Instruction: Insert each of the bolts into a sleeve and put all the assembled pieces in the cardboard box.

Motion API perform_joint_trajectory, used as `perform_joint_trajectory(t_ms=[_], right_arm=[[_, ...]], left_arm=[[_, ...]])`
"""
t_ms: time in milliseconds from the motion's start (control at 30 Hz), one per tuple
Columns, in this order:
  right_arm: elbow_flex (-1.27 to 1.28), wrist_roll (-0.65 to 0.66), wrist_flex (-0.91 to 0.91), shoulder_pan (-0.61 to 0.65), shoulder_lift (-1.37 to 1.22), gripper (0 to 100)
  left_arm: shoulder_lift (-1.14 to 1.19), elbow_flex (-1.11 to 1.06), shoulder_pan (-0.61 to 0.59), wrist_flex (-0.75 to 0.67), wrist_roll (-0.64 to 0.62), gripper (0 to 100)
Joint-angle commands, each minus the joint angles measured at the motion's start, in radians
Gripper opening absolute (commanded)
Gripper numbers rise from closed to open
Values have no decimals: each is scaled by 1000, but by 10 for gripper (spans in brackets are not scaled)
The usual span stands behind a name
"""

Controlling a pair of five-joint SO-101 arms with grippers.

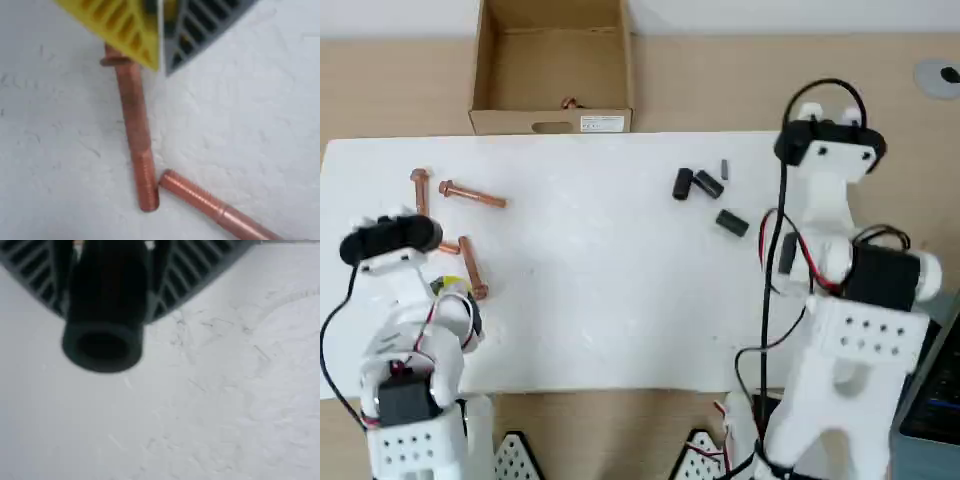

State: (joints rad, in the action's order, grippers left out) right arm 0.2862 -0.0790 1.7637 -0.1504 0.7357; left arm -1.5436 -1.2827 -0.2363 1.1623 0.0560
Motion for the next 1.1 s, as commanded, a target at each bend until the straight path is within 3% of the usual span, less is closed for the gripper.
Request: perform_joint_trajectory(t_ms=[0, 433, 767, 1067], right_arm=[[25, -3, 11, -30, 84, 9], [117, -5, -3, -30, 262, 9], [125, -9, -11, -30, 266, 9], [125, -9, -11, -30, 274, 9]], left_arm=[[183, 170, 0, -3, 0, 2], [817, 597, 0, -3, -12, 2], [1395, 1088, -6, -25, -316, 2], [1758, 1438, -6, -21, -442, 2]])
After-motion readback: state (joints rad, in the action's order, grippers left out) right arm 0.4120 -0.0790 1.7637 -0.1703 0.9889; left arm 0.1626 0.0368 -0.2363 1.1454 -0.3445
